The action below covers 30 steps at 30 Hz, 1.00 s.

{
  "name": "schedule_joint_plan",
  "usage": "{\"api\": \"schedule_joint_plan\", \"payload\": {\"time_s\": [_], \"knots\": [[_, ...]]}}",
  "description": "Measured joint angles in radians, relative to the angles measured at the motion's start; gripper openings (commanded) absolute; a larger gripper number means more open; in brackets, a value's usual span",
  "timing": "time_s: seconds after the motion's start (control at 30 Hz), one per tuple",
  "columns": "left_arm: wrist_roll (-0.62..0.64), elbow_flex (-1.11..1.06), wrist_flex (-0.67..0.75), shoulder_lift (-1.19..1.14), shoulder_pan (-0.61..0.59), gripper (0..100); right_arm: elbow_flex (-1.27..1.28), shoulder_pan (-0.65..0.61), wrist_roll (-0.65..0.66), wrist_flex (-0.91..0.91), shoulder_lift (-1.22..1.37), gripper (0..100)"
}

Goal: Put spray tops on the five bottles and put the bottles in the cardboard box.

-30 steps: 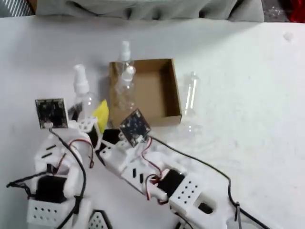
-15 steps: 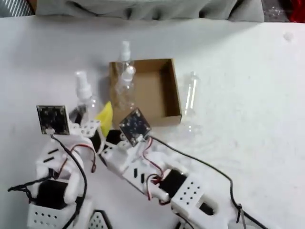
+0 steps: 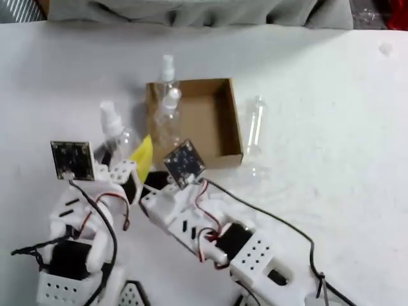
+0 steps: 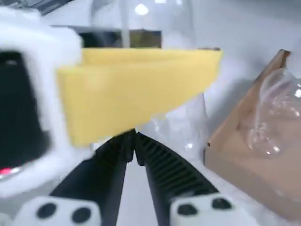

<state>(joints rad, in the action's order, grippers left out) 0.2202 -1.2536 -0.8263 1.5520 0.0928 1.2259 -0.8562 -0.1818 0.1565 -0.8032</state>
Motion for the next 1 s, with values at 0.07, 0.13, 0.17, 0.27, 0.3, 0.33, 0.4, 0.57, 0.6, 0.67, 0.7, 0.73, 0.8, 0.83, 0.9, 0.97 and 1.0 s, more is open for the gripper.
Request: {"api": "schedule_joint_plan", "payload": {"time_s": [0.07, 0.13, 0.17, 0.27, 0.3, 0.33, 0.4, 0.57, 0.6, 0.67, 0.7, 0.73, 0.8, 0.83, 0.9, 0.97, 1.0], "knots": [[0.000, 0.000, 0.000, 0.002, 0.000, 2, 0.002, 0.015, 0.009, 0.052, -0.006, 1.5], [0.000, 0.000, 0.000, 0.002, 0.000, 2, 0.002, 0.032, 0.043, 0.117, -0.048, 1.5], [0.002, 0.002, -0.005, 0.003, -0.002, 2, 0.002, 0.046, 0.061, 0.155, -0.071, 1.5], [0.002, -0.003, -0.012, 0.005, 0.005, 2, 0.003, 0.097, 0.130, 0.288, -0.166, 1.5], [0.003, -0.017, -0.012, 0.005, 0.003, 2, 0.003, 0.103, 0.158, 0.345, -0.212, 1.5], [0.002, -0.037, 0.003, 0.006, 0.005, 2, 0.003, 0.120, 0.186, 0.408, -0.256, 1.5], [0.002, -0.080, 0.044, 0.006, 0.005, 2, 0.003, 0.170, 0.238, 0.557, -0.354, 1.5], [0.002, -0.098, 0.112, 0.008, 0.003, 2, 0.003, 0.345, 0.319, 0.852, -0.615, 1.5], [0.002, -0.098, 0.126, 0.008, 0.006, 2, 0.003, 0.396, 0.331, 0.867, -0.663, 1.5], [0.002, -0.098, 0.152, 0.008, 0.008, 2, 0.025, 0.514, 0.365, 0.856, -0.747, 1.5], [0.002, -0.098, 0.166, 0.008, 0.008, 2, 0.044, 0.574, 0.385, 0.845, -0.769, 1.5], [0.002, -0.098, 0.181, 0.008, 0.008, 2, 0.068, 0.621, 0.399, 0.841, -0.778, 1.5], [0.002, -0.098, 0.207, 0.008, 0.009, 2, 0.114, 0.675, 0.430, 0.839, -0.775, 1.5], [0.002, -0.098, 0.219, 0.008, 0.012, 2, 0.138, 0.697, 0.456, 0.839, -0.779, 1.5], [0.002, -0.098, 0.245, 0.008, 0.012, 2, 0.175, 0.744, 0.516, 0.839, -0.792, 1.5], [-0.015, -0.098, 0.269, 0.008, 0.012, 2, 0.204, 0.798, 0.560, 0.839, -0.793, 1.5], [-0.028, -0.098, 0.279, 0.008, 0.012, 2, 0.221, 0.825, 0.578, 0.839, -0.793, 1.5]]}}
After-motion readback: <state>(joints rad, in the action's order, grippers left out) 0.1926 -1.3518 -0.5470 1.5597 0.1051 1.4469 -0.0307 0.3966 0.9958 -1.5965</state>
